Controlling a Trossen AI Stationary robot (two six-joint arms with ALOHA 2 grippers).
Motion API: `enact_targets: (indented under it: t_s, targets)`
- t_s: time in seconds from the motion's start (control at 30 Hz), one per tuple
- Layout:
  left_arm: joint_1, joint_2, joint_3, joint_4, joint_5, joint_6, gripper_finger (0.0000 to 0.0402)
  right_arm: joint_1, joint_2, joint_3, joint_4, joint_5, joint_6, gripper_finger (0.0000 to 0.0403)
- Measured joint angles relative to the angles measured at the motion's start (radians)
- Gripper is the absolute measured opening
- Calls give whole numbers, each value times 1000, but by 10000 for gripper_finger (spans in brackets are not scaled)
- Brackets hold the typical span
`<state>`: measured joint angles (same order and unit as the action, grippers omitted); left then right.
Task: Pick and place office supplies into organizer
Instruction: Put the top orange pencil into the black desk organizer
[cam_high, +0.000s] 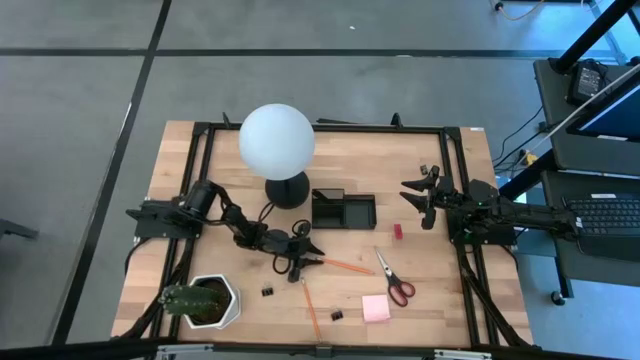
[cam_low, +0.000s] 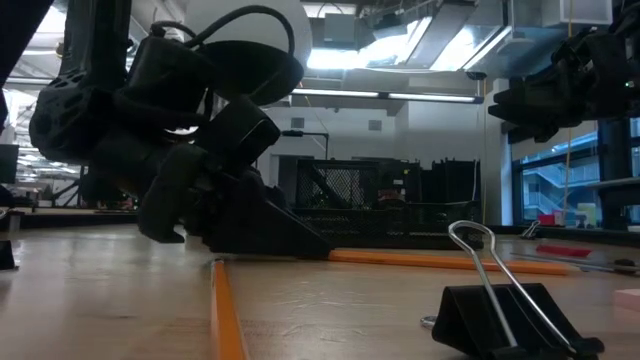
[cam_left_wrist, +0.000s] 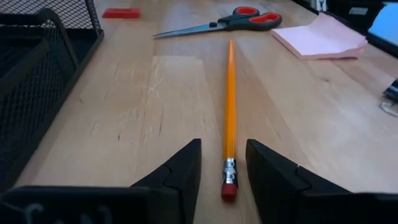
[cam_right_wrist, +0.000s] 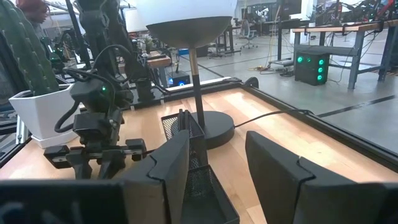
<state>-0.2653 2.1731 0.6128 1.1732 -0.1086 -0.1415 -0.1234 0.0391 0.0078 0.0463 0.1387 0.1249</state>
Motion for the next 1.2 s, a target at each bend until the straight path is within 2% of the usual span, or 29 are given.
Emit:
enact_targets:
  t_s: [0.9,1.2]
  targets:
    - [1,0,-13,-12,-4,35,55,0,0,0,0,0,0,162]
    - [2,-1,-16,-9,-3,39,13,0,0,0,0,0,0,162]
